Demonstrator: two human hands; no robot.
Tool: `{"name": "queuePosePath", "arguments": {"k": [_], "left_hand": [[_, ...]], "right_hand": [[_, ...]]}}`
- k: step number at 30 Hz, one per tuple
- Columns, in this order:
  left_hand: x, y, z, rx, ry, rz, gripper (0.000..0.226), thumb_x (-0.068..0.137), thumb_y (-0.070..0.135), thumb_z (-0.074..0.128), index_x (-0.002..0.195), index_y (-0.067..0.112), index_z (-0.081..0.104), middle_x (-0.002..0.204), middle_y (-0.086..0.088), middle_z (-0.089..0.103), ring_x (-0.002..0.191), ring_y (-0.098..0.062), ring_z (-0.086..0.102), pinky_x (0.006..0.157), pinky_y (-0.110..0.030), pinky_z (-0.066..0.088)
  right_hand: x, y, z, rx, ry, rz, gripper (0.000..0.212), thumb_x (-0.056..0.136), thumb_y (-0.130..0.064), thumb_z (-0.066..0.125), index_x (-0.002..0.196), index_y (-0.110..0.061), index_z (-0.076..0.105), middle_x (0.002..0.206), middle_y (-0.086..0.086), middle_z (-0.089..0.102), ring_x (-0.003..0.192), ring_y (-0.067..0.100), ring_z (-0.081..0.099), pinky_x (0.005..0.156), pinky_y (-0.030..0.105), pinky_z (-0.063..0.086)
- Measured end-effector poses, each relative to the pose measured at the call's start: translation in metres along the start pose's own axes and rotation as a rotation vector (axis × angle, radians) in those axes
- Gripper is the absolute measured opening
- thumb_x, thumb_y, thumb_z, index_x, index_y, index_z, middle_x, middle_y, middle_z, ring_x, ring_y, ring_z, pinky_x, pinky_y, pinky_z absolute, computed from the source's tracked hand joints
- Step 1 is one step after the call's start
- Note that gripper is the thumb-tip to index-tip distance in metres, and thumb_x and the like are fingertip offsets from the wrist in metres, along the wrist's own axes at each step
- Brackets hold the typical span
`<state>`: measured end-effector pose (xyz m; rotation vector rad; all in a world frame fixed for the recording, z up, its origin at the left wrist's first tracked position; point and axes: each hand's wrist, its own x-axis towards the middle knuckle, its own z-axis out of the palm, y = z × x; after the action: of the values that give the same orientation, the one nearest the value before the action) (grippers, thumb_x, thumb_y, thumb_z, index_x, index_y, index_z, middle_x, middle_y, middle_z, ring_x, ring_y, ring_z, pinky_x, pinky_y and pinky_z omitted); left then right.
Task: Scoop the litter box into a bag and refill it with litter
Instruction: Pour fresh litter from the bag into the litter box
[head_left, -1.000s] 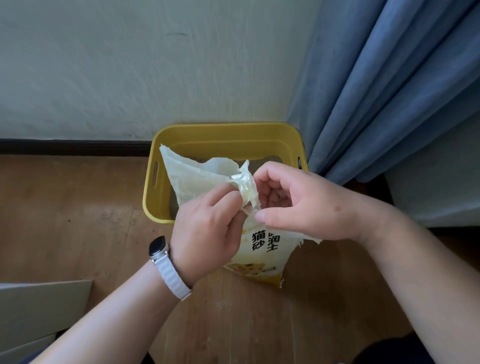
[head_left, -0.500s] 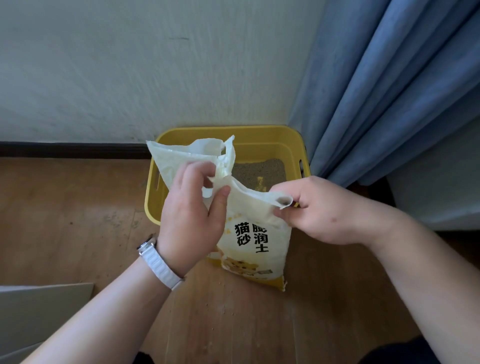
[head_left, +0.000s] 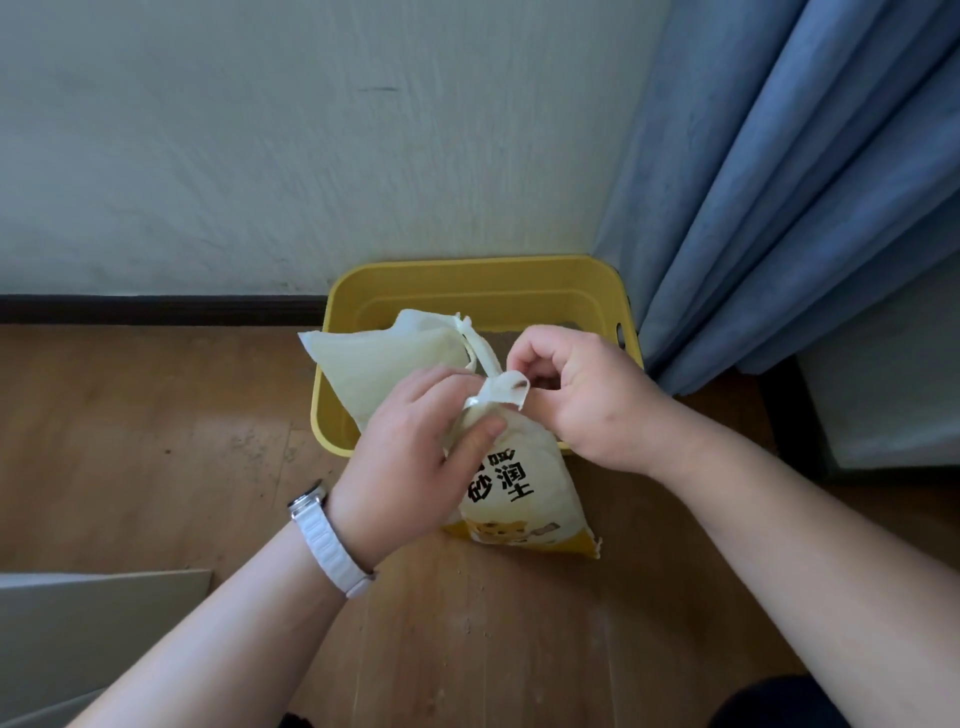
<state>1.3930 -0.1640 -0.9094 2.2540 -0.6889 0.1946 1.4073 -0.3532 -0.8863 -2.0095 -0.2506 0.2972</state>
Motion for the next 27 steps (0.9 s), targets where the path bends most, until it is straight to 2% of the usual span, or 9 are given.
{"name": "queuePosePath", "arguments": {"k": [3,5,7,10,13,16,19,23,27], "left_hand": [[0.001,-0.004,-0.003,0.0,0.103,-0.131,0.025,0.092,0.029,0.055,0.072,0.018,0.046,0.063,0.011,0.043,0.061,-0.004,0.041,0.056,-0.017,0.032],[0.001,-0.007,-0.006,-0.029,0.149,-0.224,0.037,0.092,0.029,0.055,0.065,0.013,0.037,0.055,0.002,0.038,0.053,-0.011,0.037,0.049,-0.026,0.032],[0.001,-0.008,-0.007,-0.075,0.18,-0.297,0.041,0.091,0.03,0.055,0.063,0.004,0.038,0.053,-0.007,0.039,0.05,-0.02,0.037,0.047,-0.038,0.034],[0.001,-0.007,-0.011,-0.105,0.22,-0.391,0.044,0.089,0.03,0.056,0.061,0.002,0.036,0.05,-0.006,0.035,0.047,-0.018,0.033,0.046,-0.035,0.031],[0.003,-0.012,-0.019,-0.101,0.301,-0.463,0.044,0.089,0.025,0.057,0.061,0.002,0.032,0.051,-0.002,0.031,0.048,-0.012,0.029,0.047,-0.031,0.027],[0.004,-0.02,-0.023,-0.071,0.372,-0.499,0.042,0.089,0.019,0.057,0.06,0.004,0.03,0.055,-0.002,0.032,0.052,-0.012,0.029,0.051,-0.031,0.028],[0.003,-0.027,-0.021,-0.022,0.414,-0.473,0.042,0.085,0.02,0.057,0.058,0.004,0.029,0.066,-0.006,0.041,0.059,-0.015,0.035,0.054,-0.027,0.029],[-0.002,-0.039,-0.019,0.118,0.43,-0.357,0.041,0.087,0.014,0.063,0.059,0.008,0.035,0.103,-0.003,0.049,0.076,0.003,0.043,0.066,-0.012,0.033],[-0.002,-0.048,-0.022,0.248,0.434,-0.258,0.032,0.087,0.01,0.066,0.064,0.005,0.044,0.125,-0.022,0.05,0.081,-0.001,0.039,0.074,-0.016,0.035]], "right_hand": [[0.005,0.004,0.013,-0.05,0.108,0.024,0.019,0.086,-0.026,0.072,0.081,-0.019,0.055,0.073,-0.008,0.058,0.064,0.007,0.051,0.06,0.029,0.046],[0.007,0.005,0.019,-0.152,0.197,-0.004,0.025,0.084,-0.031,0.073,0.085,-0.018,0.052,0.082,-0.008,0.053,0.073,0.012,0.053,0.066,0.028,0.048],[0.006,0.005,0.024,-0.24,0.214,-0.076,0.029,0.083,-0.036,0.071,0.087,-0.018,0.049,0.088,-0.007,0.049,0.08,0.015,0.052,0.068,0.029,0.049],[0.004,0.008,0.031,-0.373,0.099,-0.09,0.032,0.083,-0.044,0.068,0.092,-0.023,0.046,0.092,-0.009,0.044,0.082,0.015,0.048,0.069,0.034,0.047],[0.005,0.017,0.037,-0.574,-0.063,0.029,0.032,0.087,-0.043,0.064,0.098,-0.025,0.039,0.096,-0.01,0.045,0.085,0.014,0.047,0.07,0.035,0.044],[0.007,0.031,0.04,-0.615,-0.161,0.162,0.027,0.09,-0.039,0.06,0.1,-0.025,0.039,0.096,-0.005,0.053,0.085,0.021,0.054,0.071,0.041,0.05],[0.011,0.047,0.045,-0.591,-0.2,0.245,0.017,0.094,-0.036,0.054,0.093,-0.022,0.045,0.087,-0.004,0.052,0.079,0.021,0.054,0.067,0.039,0.048],[0.013,0.065,0.054,-0.545,-0.223,0.354,0.027,0.098,-0.036,0.05,0.075,-0.024,0.045,0.077,-0.002,0.054,0.068,0.015,0.051,0.054,0.032,0.038],[0.015,0.072,0.055,-0.534,-0.23,0.389,0.032,0.099,-0.035,0.05,0.076,-0.014,0.051,0.077,0.003,0.057,0.069,0.02,0.053,0.056,0.032,0.038]]}}
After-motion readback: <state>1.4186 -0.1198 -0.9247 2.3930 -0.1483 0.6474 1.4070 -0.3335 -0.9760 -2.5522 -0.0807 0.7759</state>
